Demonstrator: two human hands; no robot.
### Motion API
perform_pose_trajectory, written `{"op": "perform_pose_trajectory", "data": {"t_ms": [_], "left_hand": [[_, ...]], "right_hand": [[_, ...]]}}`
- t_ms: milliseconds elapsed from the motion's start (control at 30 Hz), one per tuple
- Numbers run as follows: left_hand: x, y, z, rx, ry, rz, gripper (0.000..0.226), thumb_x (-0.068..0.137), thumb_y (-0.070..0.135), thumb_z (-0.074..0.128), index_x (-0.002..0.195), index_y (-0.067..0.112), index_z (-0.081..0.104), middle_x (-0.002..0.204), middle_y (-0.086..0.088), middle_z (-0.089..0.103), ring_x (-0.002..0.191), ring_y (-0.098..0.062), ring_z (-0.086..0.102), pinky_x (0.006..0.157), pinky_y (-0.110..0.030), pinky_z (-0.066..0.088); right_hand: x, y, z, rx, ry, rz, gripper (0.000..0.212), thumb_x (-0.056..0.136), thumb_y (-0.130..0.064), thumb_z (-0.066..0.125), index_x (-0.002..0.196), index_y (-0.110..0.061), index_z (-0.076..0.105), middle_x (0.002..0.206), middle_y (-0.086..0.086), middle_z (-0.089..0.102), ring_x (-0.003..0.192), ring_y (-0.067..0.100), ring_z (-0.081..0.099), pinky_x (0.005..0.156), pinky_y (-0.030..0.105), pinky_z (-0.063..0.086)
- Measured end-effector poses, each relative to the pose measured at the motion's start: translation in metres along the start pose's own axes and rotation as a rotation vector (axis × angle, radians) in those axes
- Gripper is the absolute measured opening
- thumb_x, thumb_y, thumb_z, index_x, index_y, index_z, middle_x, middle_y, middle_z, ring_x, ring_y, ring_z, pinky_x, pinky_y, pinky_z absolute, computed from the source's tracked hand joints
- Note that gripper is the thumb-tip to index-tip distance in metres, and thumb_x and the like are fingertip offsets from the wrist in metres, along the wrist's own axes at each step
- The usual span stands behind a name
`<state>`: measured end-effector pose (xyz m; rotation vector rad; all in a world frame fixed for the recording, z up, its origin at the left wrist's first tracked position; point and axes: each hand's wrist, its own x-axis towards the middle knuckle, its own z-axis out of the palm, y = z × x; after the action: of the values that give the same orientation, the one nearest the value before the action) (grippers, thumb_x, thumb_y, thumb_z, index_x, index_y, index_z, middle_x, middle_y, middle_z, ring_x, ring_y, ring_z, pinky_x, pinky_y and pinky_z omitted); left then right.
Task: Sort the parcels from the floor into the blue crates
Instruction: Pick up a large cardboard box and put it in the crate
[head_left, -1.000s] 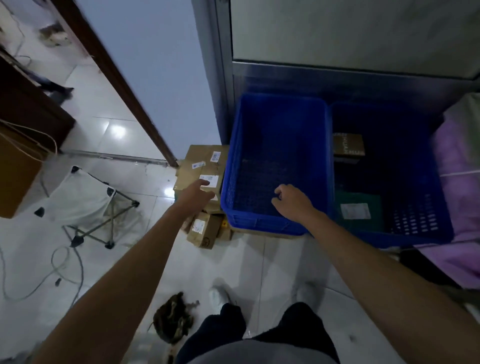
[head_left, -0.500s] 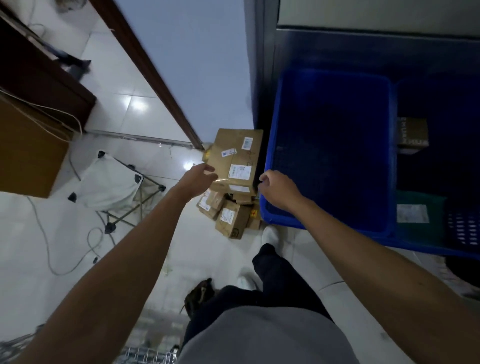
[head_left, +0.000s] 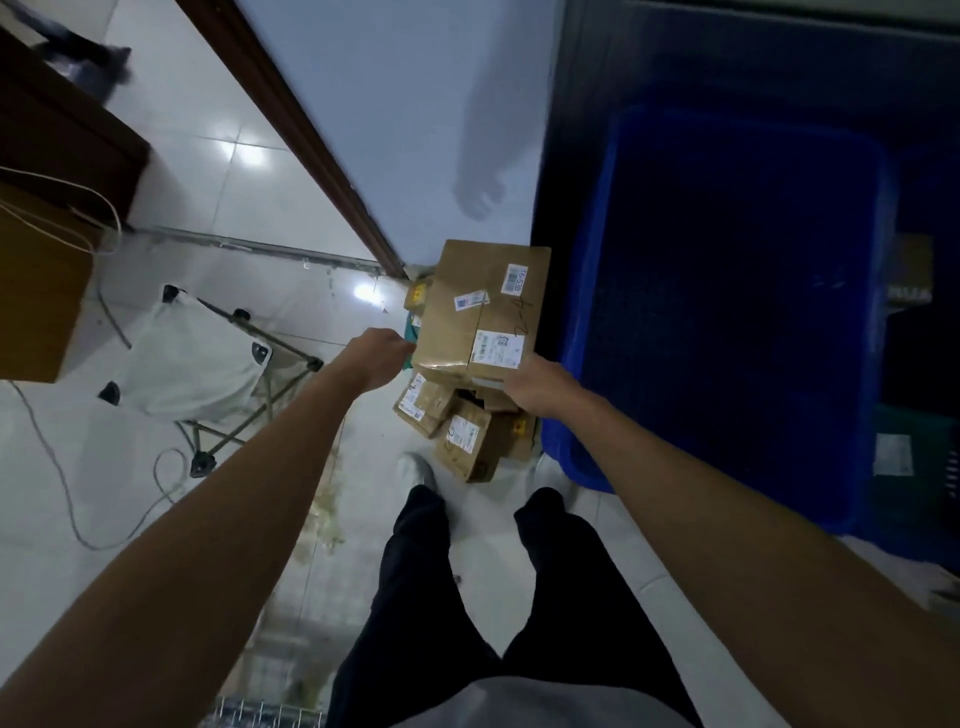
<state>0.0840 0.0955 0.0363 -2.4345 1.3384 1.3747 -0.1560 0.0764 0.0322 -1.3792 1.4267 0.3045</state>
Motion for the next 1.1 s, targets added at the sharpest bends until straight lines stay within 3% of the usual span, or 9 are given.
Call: {"op": "perform_pose_trajectory", "data": {"t_ms": [100,200,333,433,533,667,800,933,1100], "left_hand": [[0.047,-0.011,0.008,0.032,-0.033,-0.047,0.044,0.106,0.036,0.041,0.129,0.004,0.061,0.129,-0.017,0.063,0.119,-0.035,0.058,0.098,-0.041,0.045],[0.104,-0.031,0.029,0.104,-0.075,-0.027,0.054,0.108,0.043,0.03,0.135,0.005,0.055,0.138,-0.019,0.057,0.122,-0.036,0.055,0.095,-0.04,0.042],[0.168,-0.063,0.057,0.219,-0.157,-0.051,0.058,0.106,0.047,0.029,0.134,0.002,0.054,0.132,-0.021,0.06,0.118,-0.036,0.057,0.087,-0.037,0.042],[0.21,-0.089,0.079,0.214,-0.167,-0.08,0.06,0.104,0.051,0.034,0.139,0.003,0.046,0.134,-0.022,0.058,0.119,-0.038,0.056,0.09,-0.04,0.044],[0.248,-0.105,0.096,0.15,-0.206,-0.075,0.065,0.103,0.055,0.036,0.143,0.004,0.042,0.138,-0.021,0.055,0.122,-0.038,0.054,0.095,-0.041,0.044],[0.292,-0.133,0.117,-0.094,-0.288,-0.036,0.104,0.067,0.094,0.038,0.135,0.015,0.052,0.128,-0.011,0.062,0.113,-0.032,0.063,0.102,-0.051,0.05],[0.299,-0.136,0.132,-0.239,-0.318,-0.079,0.068,0.084,0.071,0.044,0.13,0.022,0.055,0.12,-0.003,0.066,0.109,-0.026,0.065,0.104,-0.054,0.047],[0.293,-0.129,0.131,-0.298,-0.289,-0.112,0.065,0.089,0.064,0.046,0.138,0.022,0.05,0.127,-0.004,0.063,0.114,-0.027,0.063,0.107,-0.054,0.045],[0.271,-0.117,0.115,-0.236,-0.231,-0.084,0.046,0.106,0.045,0.036,0.142,0.019,0.047,0.132,-0.009,0.058,0.117,-0.028,0.058,0.106,-0.051,0.047]], "right_hand": [[0.035,-0.001,0.016,0.159,0.083,0.118,0.022,0.098,-0.03,0.052,0.116,-0.018,0.052,0.097,-0.003,0.054,0.089,0.016,0.055,0.069,0.029,0.047],[0.08,-0.001,0.039,0.267,0.238,0.188,0.038,0.097,-0.032,0.052,0.131,-0.014,0.049,0.119,0.004,0.058,0.106,0.023,0.057,0.084,0.036,0.051],[0.153,0.01,0.068,0.329,0.524,0.309,0.051,0.097,-0.033,0.055,0.14,-0.011,0.041,0.136,0.01,0.046,0.108,0.024,0.053,0.07,0.031,0.046],[0.204,0.029,0.083,0.264,0.66,0.424,0.063,0.096,-0.037,0.054,0.147,-0.007,0.033,0.144,0.016,0.039,0.124,0.033,0.048,0.088,0.044,0.048],[0.248,0.049,0.102,0.312,0.659,0.499,0.069,0.095,-0.04,0.055,0.149,-0.006,0.03,0.147,0.019,0.037,0.129,0.039,0.046,0.098,0.047,0.041],[0.276,0.069,0.122,0.381,0.661,0.507,0.06,0.097,-0.043,0.053,0.143,-0.008,0.038,0.14,0.016,0.043,0.116,0.033,0.053,0.079,0.037,0.041],[0.292,0.084,0.134,0.474,0.672,0.496,0.064,0.092,-0.053,0.053,0.139,-0.011,0.042,0.129,0.012,0.052,0.099,0.024,0.054,0.075,0.036,0.047],[0.292,0.086,0.131,0.581,0.632,0.503,0.067,0.084,-0.062,0.052,0.134,-0.018,0.044,0.117,0.01,0.064,0.096,0.026,0.065,0.078,0.044,0.059],[0.272,0.083,0.121,0.564,0.659,0.464,0.049,0.099,-0.044,0.05,0.136,-0.013,0.048,0.111,0.004,0.06,0.087,0.019,0.054,0.054,0.023,0.034]]}}
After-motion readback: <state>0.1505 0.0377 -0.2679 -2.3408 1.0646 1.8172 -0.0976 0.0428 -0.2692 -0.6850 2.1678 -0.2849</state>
